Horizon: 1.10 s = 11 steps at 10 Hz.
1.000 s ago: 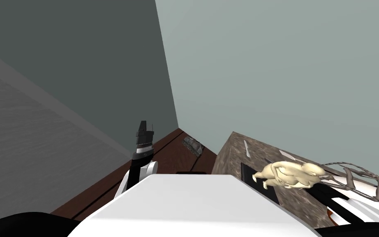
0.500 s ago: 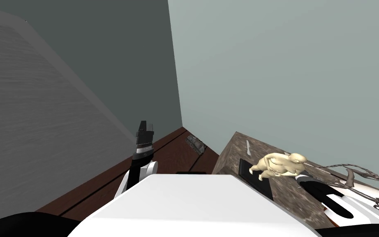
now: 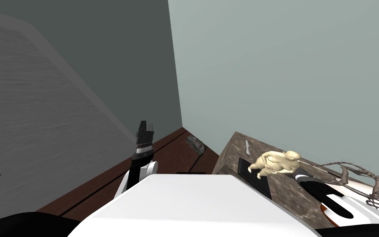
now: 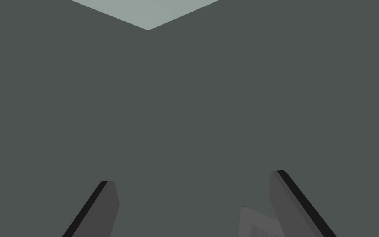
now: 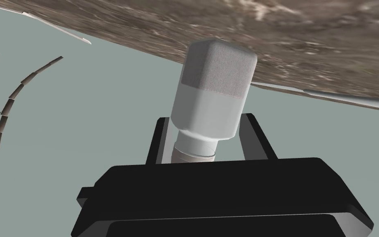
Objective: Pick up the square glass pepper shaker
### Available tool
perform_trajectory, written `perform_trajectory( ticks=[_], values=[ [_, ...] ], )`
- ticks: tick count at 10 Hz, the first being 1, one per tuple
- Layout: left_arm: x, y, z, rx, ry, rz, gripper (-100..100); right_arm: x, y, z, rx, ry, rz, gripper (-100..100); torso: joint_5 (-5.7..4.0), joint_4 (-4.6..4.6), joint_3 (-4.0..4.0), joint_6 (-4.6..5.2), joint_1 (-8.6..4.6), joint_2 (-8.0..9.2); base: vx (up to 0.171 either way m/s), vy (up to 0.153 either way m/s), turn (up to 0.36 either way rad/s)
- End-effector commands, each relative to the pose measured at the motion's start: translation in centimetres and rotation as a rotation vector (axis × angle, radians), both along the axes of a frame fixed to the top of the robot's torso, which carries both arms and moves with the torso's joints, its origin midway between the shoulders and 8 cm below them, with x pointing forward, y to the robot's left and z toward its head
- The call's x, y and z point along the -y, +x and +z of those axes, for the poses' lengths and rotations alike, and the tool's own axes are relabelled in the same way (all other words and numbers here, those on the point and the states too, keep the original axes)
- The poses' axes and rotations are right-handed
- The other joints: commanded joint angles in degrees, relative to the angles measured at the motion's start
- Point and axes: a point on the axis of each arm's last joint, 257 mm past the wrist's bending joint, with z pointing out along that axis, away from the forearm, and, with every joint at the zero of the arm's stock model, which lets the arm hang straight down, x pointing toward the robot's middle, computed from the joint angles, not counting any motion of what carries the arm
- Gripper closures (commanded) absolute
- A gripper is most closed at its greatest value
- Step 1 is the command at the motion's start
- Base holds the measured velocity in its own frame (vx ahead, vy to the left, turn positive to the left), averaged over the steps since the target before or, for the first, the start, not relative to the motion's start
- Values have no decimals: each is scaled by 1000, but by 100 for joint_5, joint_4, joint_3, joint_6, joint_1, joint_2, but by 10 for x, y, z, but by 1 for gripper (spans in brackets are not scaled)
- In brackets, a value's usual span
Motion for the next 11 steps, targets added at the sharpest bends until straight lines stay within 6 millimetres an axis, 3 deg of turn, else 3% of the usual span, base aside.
perform_trajectory(
  ticks=[1,2,9,10,11],
  values=[
    [0,0,0,0,0,0,0,0,0,0,0,0,0,0,0,0,0,0,0,0,0,0,0],
    [0,0,0,0,0,0,0,-7,2,2,-2,-2,32,100,0,0,0,0,0,0,116,4,-244],
    [0,0,0,0,0,0,0,-46,6,7,-3,-1,204,100,-2,-12,-30,-3,1,-51,159,20,-258],
    [0,0,0,0,0,0,0,-41,7,9,-4,-2,188,100,-1,-10,-25,0,2,-42,44,15,-47],
    [0,0,0,0,0,0,0,-42,6,9,-4,-2,192,0,-3,-6,-15,-9,-4,-25,8,4,8]
  ],
)
